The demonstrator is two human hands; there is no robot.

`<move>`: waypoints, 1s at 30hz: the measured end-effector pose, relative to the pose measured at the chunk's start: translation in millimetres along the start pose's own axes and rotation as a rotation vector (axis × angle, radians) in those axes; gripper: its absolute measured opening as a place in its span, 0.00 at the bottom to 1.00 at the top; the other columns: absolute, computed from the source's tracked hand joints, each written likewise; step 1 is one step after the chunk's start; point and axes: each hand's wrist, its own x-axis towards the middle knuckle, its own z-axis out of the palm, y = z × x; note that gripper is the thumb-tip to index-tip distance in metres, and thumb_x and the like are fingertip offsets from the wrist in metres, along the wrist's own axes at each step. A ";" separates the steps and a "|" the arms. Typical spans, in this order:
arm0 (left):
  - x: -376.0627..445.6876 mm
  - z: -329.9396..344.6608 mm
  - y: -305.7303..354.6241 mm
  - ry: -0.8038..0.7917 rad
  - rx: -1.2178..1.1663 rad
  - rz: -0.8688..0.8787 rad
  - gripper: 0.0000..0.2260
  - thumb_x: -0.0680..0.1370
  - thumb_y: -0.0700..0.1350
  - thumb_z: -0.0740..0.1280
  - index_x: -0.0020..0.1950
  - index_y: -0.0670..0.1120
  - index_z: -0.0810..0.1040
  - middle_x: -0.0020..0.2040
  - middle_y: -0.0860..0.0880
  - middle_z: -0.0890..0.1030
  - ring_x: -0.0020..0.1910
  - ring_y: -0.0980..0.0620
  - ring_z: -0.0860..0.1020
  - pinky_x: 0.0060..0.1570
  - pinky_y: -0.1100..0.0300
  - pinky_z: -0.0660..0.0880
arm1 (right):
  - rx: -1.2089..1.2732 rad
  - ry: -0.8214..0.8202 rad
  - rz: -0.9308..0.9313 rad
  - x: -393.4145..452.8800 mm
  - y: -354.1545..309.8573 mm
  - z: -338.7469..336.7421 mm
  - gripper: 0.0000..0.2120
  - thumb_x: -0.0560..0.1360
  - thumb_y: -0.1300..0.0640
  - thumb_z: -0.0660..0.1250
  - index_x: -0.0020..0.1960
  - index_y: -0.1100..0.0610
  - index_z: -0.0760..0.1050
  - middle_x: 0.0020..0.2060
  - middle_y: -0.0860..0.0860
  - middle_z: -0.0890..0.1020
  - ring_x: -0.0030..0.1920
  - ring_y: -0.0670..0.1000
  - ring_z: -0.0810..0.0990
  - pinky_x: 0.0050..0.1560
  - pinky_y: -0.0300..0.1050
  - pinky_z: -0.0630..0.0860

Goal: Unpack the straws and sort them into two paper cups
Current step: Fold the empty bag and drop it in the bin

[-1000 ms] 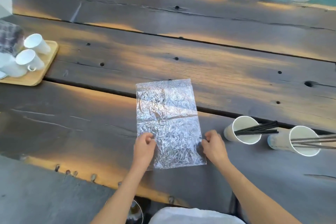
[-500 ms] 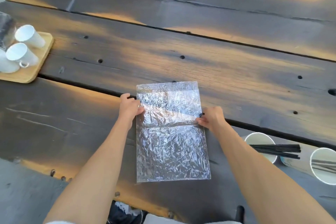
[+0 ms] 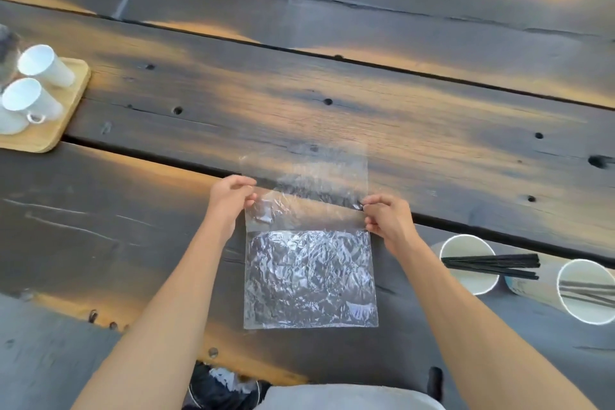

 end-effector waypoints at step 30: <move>-150.0 -59.5 -132.5 -0.107 -0.188 -0.108 0.10 0.78 0.34 0.66 0.55 0.45 0.83 0.44 0.43 0.83 0.40 0.46 0.81 0.42 0.55 0.80 | -0.174 -0.209 -0.104 -114.2 90.7 -52.7 0.21 0.77 0.66 0.67 0.67 0.53 0.69 0.43 0.59 0.81 0.39 0.56 0.78 0.41 0.50 0.81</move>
